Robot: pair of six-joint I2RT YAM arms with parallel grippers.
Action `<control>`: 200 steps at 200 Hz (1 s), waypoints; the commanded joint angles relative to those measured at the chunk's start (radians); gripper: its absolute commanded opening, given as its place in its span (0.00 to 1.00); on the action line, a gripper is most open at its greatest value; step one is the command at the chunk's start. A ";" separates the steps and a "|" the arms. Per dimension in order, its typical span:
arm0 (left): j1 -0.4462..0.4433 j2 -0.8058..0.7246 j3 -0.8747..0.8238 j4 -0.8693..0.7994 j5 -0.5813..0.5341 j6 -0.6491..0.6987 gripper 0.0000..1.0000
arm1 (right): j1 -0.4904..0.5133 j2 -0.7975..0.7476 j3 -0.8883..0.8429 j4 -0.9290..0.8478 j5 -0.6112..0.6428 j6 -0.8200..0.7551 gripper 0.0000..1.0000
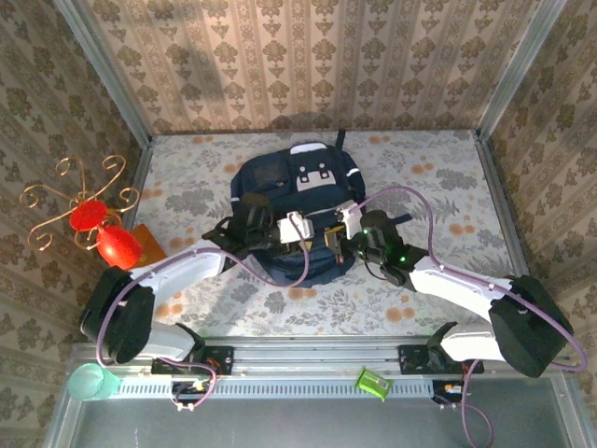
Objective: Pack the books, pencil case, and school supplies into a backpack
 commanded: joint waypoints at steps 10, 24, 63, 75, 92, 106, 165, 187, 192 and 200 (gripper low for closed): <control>-0.011 0.067 0.073 -0.044 -0.034 0.032 0.47 | 0.021 -0.018 0.020 0.094 -0.038 -0.007 0.00; -0.012 0.084 0.087 -0.063 -0.038 0.042 0.34 | 0.021 -0.022 0.015 0.084 -0.027 -0.009 0.00; 0.023 0.056 0.055 -0.074 0.031 0.068 0.04 | -0.011 -0.041 -0.003 -0.010 0.072 -0.002 0.00; 0.040 0.037 0.038 -0.073 0.063 0.076 0.00 | -0.033 -0.039 -0.009 -0.050 0.097 0.015 0.00; 0.064 0.009 0.011 -0.066 0.094 0.084 0.00 | -0.065 -0.035 -0.015 -0.098 0.138 0.036 0.00; 0.084 -0.012 -0.012 -0.062 0.116 0.101 0.00 | -0.093 -0.035 -0.017 -0.129 0.169 0.056 0.00; 0.150 -0.036 -0.049 -0.035 -0.005 0.047 0.01 | -0.120 -0.037 0.008 -0.119 0.137 0.066 0.00; 0.148 -0.035 -0.043 -0.040 -0.064 0.009 0.19 | -0.076 -0.036 -0.015 -0.007 0.046 0.048 0.00; 0.146 -0.036 -0.042 -0.043 -0.066 0.003 0.24 | -0.058 -0.035 -0.015 0.004 0.039 0.037 0.00; 0.139 -0.039 -0.040 -0.054 -0.068 0.000 0.32 | -0.029 -0.036 -0.015 0.023 0.032 0.017 0.00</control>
